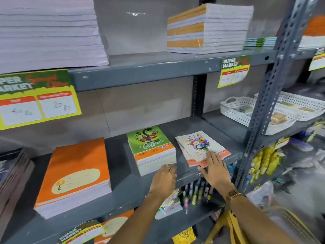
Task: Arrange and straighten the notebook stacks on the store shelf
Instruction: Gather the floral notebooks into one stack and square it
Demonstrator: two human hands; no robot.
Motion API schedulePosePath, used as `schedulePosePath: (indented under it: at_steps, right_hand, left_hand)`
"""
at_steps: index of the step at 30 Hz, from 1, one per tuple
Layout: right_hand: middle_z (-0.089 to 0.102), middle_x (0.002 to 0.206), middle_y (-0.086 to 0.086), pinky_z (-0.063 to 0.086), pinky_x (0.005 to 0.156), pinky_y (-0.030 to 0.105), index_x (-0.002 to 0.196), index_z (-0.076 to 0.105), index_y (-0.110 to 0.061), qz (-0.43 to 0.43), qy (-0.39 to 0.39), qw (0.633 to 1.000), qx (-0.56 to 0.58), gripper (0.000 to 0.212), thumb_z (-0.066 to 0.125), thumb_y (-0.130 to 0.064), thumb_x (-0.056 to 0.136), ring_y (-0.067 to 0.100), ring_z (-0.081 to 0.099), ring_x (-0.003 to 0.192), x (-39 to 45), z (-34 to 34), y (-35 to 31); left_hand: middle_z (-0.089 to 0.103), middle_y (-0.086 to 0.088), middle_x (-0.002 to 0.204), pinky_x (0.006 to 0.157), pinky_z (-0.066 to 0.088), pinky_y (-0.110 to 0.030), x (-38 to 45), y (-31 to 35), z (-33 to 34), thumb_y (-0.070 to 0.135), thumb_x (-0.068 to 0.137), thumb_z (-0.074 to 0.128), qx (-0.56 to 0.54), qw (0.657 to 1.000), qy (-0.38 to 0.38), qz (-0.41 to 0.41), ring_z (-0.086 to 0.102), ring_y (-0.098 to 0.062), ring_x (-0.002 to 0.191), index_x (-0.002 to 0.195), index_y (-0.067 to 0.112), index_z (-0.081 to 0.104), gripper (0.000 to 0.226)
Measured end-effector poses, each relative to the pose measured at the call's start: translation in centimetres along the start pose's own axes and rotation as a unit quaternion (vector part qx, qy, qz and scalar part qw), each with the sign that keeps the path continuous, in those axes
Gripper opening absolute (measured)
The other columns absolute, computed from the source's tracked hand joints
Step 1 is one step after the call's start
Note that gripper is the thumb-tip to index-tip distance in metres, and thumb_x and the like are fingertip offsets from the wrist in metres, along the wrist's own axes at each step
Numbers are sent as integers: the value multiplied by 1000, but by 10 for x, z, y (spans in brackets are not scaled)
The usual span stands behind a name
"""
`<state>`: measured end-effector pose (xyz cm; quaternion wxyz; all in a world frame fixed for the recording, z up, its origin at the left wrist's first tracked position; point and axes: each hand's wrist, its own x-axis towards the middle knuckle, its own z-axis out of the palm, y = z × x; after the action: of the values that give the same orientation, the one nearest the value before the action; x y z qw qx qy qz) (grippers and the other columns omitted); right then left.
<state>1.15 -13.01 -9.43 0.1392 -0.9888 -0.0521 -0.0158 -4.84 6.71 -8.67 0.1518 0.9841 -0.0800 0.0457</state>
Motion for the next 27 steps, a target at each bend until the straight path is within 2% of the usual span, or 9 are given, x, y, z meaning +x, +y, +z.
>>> schedulePosePath:
  at_steps: [3, 6, 10, 15, 19, 27]
  right_hand:
    - [-6, 159, 3, 2, 119, 42, 148, -1, -17, -10, -23, 1000, -5, 77, 32, -58, 92, 21, -8, 146, 2, 3, 10]
    - [-6, 159, 3, -1, 119, 41, 148, -1, -16, -29, -29, 999, -29, 74, 26, -57, 93, 21, -8, 146, 4, 7, 13]
    - [7, 159, 6, 2, 120, 39, 148, 5, -13, -48, -12, 998, -32, 74, 28, -56, 93, 21, 1, 146, 5, 8, 15]
    - [23, 155, 10, 8, 119, 42, 146, 15, -9, -62, 7, 995, -73, 86, 36, -66, 85, 26, 13, 144, 3, 5, 13]
    - [34, 149, 10, 16, 119, 42, 143, 23, -9, -73, 11, 991, -110, 89, 44, -69, 80, 27, 25, 139, 2, -2, 10]
    - [42, 145, 8, 22, 116, 38, 141, 30, -12, -66, 5, 990, -126, 76, 56, -53, 83, 26, 32, 136, -1, -9, 6]
  left_hand:
    - [42, -11, 143, 104, 36, -34, 4, 4, 8, 18, 98, 33, 2, 999, -33, -1, 41, -25, 129, 141, 11, 31, 43]
    - [30, -9, 152, 113, 25, -31, 5, 5, 15, 20, 100, 29, 4, 999, -44, 5, 30, -22, 138, 144, 10, 26, 45]
    - [15, -8, 158, 121, 9, -31, 6, 5, 22, 23, 101, 24, 16, 998, -55, 5, 12, -21, 145, 146, 9, 17, 48]
    - [-3, -3, 159, 120, -1, -37, -1, 1, 31, 32, 100, 25, 78, 993, -88, 9, -5, -20, 147, 147, 14, -2, 58]
    - [-5, -3, 159, 120, -4, -40, -6, -1, 30, 36, 99, 27, 77, 992, -98, 17, -7, -20, 147, 147, 15, -4, 61]
    - [-6, 0, 159, 119, -4, -41, -19, -8, 24, 37, 98, 29, 74, 991, -111, 27, -8, -20, 146, 148, 18, -5, 64]
